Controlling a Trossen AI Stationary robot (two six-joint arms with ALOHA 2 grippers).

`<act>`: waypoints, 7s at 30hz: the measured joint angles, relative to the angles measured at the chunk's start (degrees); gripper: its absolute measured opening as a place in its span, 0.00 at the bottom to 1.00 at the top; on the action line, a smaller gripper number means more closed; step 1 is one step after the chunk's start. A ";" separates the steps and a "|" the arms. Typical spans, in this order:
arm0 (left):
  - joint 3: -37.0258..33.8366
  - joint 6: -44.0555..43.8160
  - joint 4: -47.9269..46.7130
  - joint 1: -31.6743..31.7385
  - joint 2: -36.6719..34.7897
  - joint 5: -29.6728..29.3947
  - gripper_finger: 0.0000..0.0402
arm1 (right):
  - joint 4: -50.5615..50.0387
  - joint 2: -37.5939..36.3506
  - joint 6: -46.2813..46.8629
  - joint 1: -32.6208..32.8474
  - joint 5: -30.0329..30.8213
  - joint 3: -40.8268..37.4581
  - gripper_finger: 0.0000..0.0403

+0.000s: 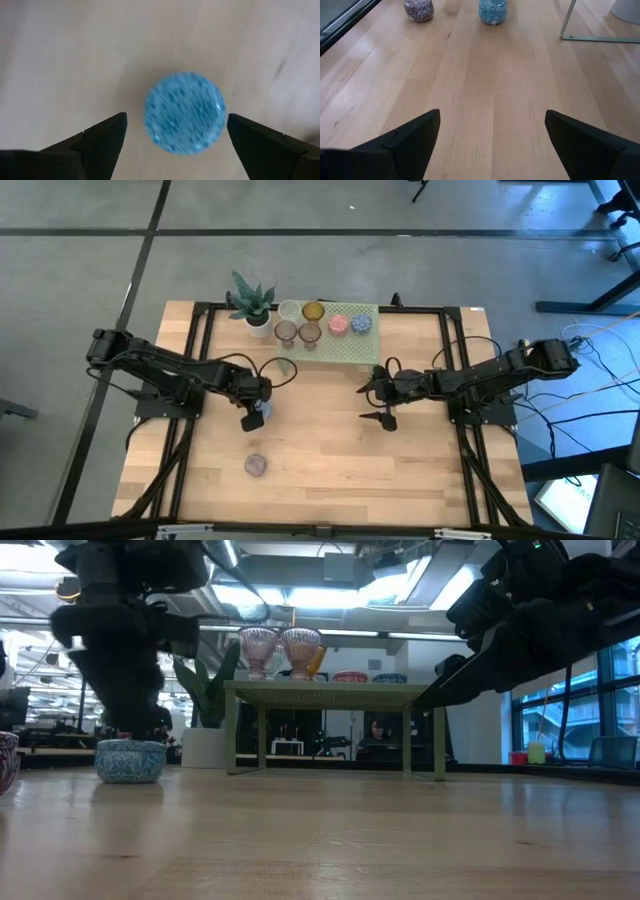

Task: Pick & Place candle stick holders
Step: Put the light blue scented candle on the shelf

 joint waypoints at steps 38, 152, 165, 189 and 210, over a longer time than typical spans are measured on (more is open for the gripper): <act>-1.98 4.46 5.71 -0.09 8.96 1.86 0.88 | 0.90 0.00 -0.01 0.00 0.00 0.00 0.91; 23.09 27.26 51.76 -5.62 31.43 -33.30 0.76 | 11.76 5.99 43.63 0.03 7.68 6.01 0.56; 23.18 28.24 53.20 -5.70 31.30 -32.20 0.79 | 11.88 5.99 42.78 0.07 6.56 6.01 0.57; 23.16 30.06 52.62 -6.78 31.39 -30.23 0.80 | 9.70 5.99 41.89 -0.09 8.43 6.08 0.57; 23.14 20.31 33.82 -8.64 31.39 -26.78 0.80 | -0.34 5.99 35.77 0.03 1.46 6.05 0.66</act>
